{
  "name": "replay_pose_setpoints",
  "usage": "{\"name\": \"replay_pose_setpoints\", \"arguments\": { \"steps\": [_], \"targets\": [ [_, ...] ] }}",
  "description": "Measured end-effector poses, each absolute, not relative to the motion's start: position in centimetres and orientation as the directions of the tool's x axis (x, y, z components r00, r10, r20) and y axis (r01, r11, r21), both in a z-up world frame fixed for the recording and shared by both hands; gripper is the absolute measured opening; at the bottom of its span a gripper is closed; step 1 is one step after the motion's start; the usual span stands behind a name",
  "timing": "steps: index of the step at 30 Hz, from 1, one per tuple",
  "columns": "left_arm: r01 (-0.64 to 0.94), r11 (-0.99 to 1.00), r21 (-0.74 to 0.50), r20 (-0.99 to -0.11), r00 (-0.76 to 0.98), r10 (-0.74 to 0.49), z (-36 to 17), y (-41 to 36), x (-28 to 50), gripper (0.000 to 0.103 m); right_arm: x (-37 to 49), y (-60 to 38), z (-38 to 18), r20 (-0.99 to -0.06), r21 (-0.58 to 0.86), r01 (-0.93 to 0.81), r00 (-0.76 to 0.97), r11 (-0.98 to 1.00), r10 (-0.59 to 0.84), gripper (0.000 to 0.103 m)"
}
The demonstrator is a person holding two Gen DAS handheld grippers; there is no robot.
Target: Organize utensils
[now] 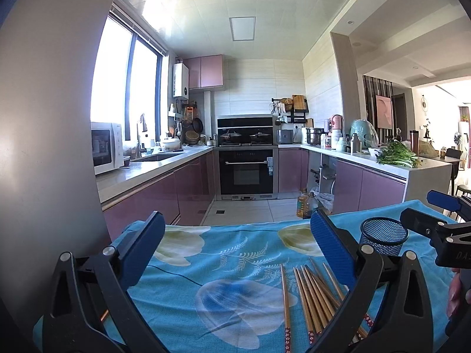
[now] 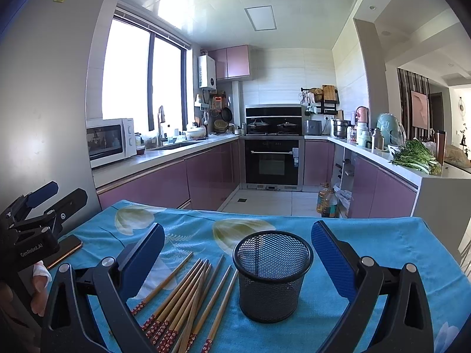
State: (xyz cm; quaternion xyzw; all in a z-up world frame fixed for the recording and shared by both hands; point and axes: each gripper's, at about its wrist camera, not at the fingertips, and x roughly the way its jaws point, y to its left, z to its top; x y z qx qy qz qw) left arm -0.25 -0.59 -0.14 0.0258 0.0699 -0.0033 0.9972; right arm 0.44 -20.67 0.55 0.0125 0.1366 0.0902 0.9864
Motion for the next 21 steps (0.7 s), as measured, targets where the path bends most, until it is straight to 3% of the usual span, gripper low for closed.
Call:
{"name": "replay_pose_setpoints", "arguments": {
  "steps": [21],
  "targets": [
    [0.01,0.999,0.051,-0.134,0.991,-0.004,0.11,-0.73,-0.25,0.097,0.5,-20.75,0.29,-0.259,0.057,-0.176,0.948,0.983,0.184,0.097]
  ]
}}
